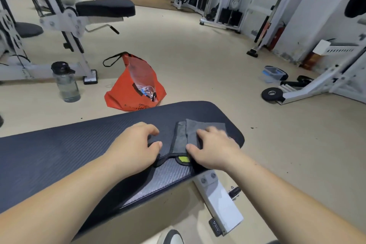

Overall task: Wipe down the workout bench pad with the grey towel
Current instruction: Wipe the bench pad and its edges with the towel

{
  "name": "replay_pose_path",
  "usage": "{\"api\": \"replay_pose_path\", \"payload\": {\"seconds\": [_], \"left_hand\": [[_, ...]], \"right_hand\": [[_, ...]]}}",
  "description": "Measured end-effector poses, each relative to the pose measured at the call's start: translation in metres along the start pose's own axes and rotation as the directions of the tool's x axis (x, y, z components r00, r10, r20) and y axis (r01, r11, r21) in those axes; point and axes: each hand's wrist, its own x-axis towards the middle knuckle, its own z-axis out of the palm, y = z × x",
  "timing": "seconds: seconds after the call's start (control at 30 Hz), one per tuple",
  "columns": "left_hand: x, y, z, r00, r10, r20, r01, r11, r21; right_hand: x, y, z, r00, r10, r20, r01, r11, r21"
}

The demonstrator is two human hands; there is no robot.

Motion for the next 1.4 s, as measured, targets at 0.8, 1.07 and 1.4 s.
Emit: {"api": "replay_pose_path", "payload": {"seconds": [0.8,1.07,1.4], "left_hand": [[0.012,-0.046,-0.014,0.991,-0.113,0.067,0.095,0.969,0.227],[0.007,-0.059,-0.019,0.988,-0.113,0.105,0.083,0.962,0.262],[0.000,-0.054,-0.017,0.996,-0.071,0.054,0.053,0.959,0.279]], "right_hand": [[0.108,0.001,-0.006,0.988,0.146,-0.047,-0.148,0.988,-0.033],[0.082,-0.063,0.013,0.995,-0.038,-0.093,0.028,0.993,-0.112],[0.108,-0.035,-0.003,0.990,-0.133,-0.050,0.131,0.990,-0.054]]}}
